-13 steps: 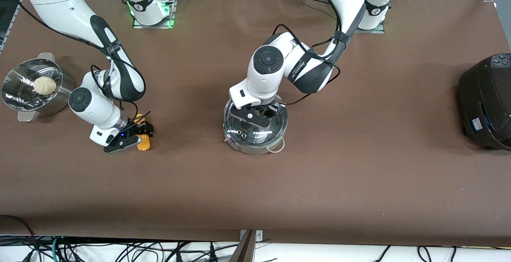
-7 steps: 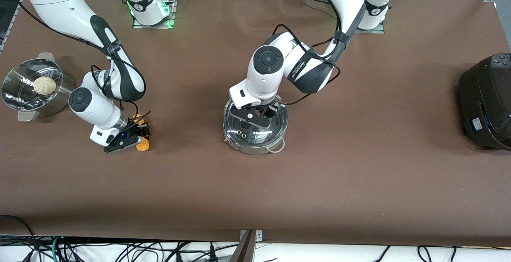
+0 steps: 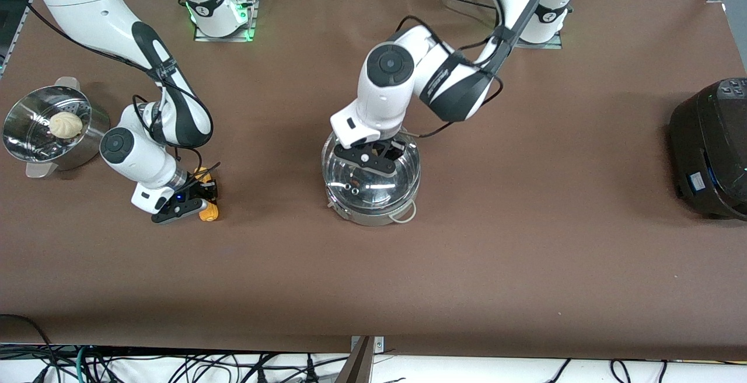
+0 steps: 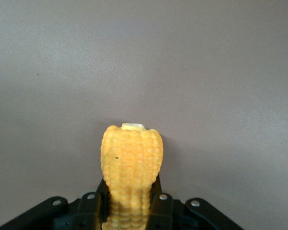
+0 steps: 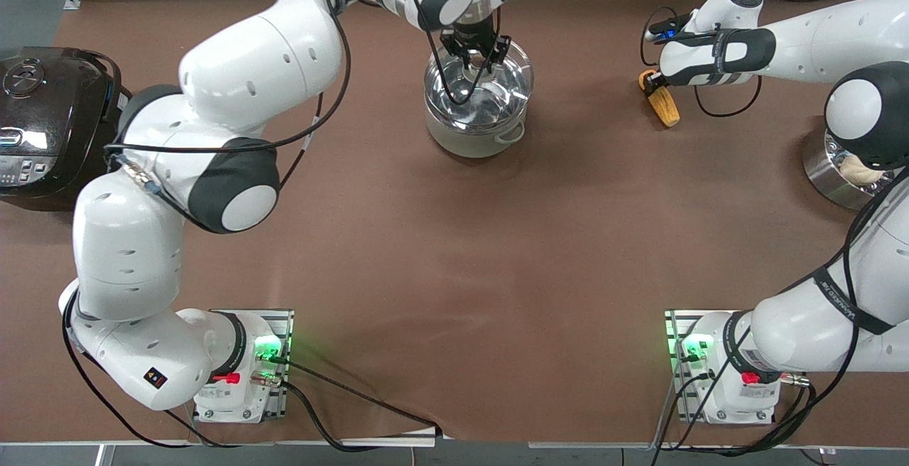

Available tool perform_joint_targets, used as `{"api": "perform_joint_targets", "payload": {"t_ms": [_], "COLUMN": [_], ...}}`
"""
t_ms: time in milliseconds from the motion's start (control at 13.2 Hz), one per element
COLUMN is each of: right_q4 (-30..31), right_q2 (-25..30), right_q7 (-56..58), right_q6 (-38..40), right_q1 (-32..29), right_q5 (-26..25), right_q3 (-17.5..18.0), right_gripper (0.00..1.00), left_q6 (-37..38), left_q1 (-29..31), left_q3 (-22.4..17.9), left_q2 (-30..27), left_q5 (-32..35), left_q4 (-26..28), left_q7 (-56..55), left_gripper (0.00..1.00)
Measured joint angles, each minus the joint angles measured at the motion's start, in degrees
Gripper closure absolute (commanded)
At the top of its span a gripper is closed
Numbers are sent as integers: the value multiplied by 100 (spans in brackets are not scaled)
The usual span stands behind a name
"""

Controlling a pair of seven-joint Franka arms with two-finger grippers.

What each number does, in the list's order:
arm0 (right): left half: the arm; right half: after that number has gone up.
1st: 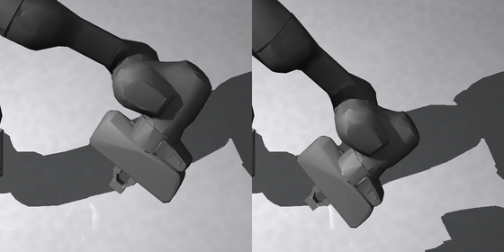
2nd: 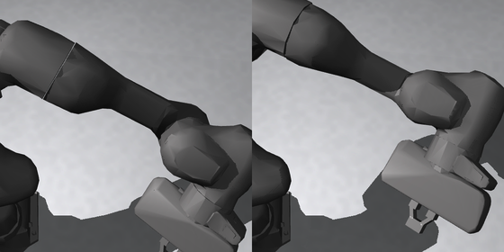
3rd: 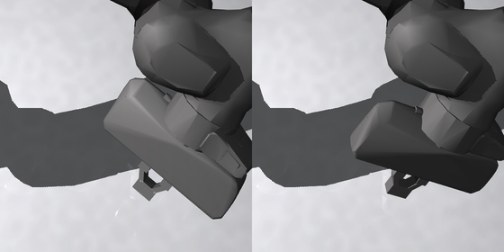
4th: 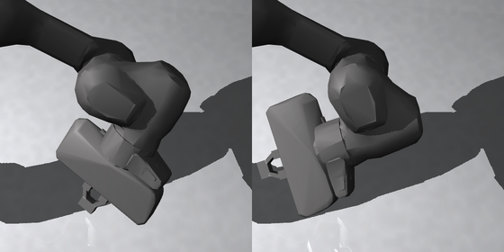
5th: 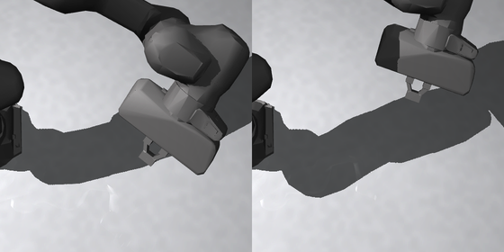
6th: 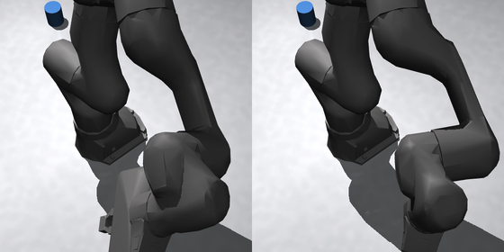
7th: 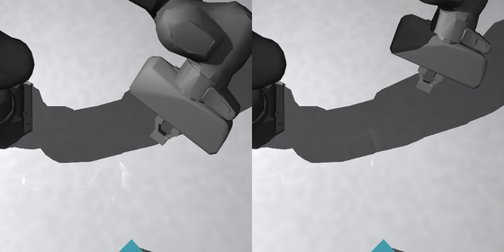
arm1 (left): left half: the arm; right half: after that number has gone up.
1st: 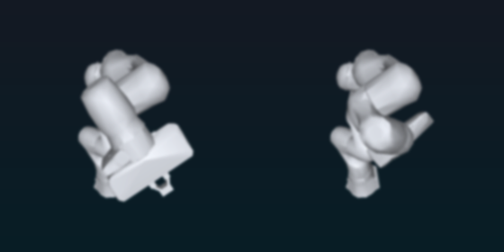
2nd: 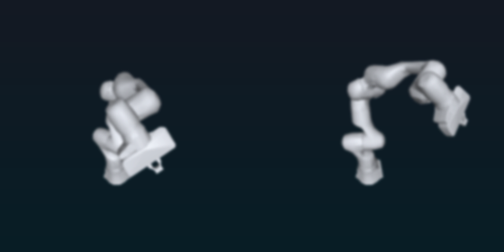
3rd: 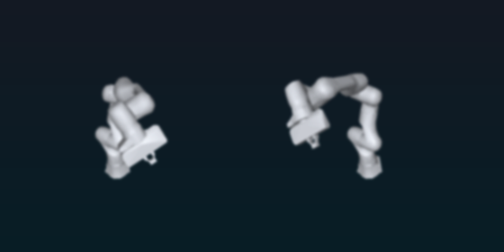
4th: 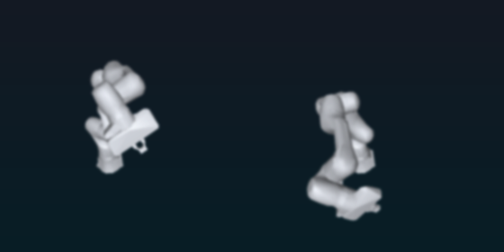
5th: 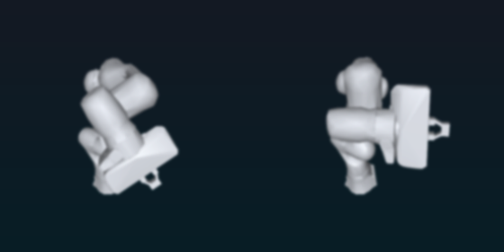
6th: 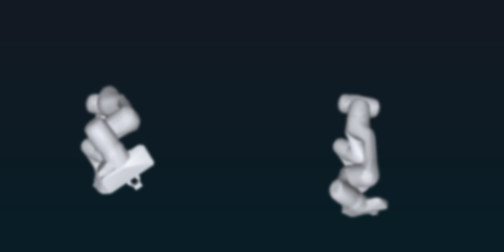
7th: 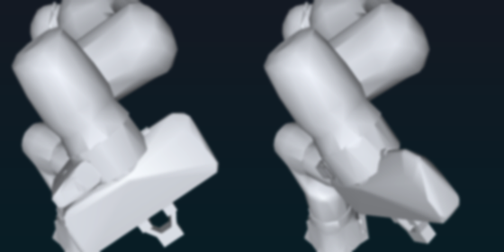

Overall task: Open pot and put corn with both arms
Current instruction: 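Lift the lid with the left gripper while the right gripper lifts the corn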

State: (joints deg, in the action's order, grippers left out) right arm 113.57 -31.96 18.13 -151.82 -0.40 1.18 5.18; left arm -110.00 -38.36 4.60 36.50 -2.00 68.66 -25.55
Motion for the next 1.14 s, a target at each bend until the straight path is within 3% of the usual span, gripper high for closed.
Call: {"api": "perform_joint_targets", "payload": {"t_ms": [227,682,985,1136], "right_q4": [-31,-229,-761,-882], "right_q2": [125,1273,1684,1776], "right_q7": [0,-75,-588,-945], "right_q6": [200,1939,3212,3387], "right_q1": [0,0,3,5], "right_q5": [0,158,178,188], "right_q3": [5,5,36,195], "right_gripper": [76,76,76,76], "left_q6": [645,1811,1990,1765], "left_q1": [134,1382,1976,2137], "left_q3": [-110,-163,-159,-158], "left_q2": [-454,-561,-567,-570], "left_q5": [4,60,682,896], "left_q4": [-1,103,621,960], "left_q7": [-16,612,858,888], "left_gripper": [94,95,95,95]}}
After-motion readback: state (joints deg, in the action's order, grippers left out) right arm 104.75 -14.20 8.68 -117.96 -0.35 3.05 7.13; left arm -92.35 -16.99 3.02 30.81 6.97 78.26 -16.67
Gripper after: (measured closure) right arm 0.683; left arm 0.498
